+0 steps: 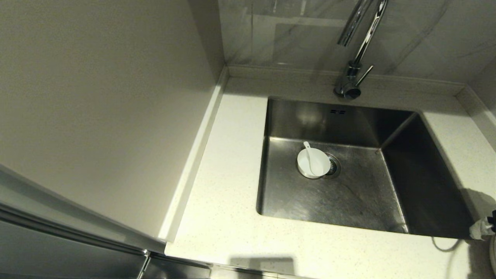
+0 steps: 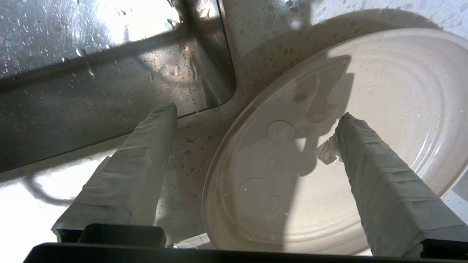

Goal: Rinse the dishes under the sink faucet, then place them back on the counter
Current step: Put a plate into the sink

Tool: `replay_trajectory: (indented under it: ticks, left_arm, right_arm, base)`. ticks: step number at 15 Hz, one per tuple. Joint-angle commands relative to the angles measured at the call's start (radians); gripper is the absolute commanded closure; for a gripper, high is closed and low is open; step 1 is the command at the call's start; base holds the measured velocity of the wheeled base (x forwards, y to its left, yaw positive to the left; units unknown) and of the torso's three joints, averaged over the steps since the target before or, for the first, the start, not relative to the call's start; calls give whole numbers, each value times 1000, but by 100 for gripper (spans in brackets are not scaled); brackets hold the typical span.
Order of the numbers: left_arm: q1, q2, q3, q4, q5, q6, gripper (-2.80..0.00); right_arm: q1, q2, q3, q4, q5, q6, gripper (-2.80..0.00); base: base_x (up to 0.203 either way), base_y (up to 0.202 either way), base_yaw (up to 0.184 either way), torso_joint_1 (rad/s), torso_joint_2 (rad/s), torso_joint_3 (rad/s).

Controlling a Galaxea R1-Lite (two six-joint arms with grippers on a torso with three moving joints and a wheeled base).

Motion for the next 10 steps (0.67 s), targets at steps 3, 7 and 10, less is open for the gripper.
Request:
replay_trajectory:
  ticks: [3,7,10]
  left_arm:
    - [0,-3,0,0,0,-1,0]
    - [0,-3,0,0,0,-1,0]
    - [0,-3,0,0,0,-1,0]
  right_arm:
    - [-5,18,3,-17,-8,-1,0]
    - [-7,32,6,-27,-14,-1,0]
    - [-7,38,9,-27,-14,-1,0]
  base:
    - [0,0,0,0,0,0]
    - [0,0,0,0,0,0]
    - [0,0,0,0,0,0]
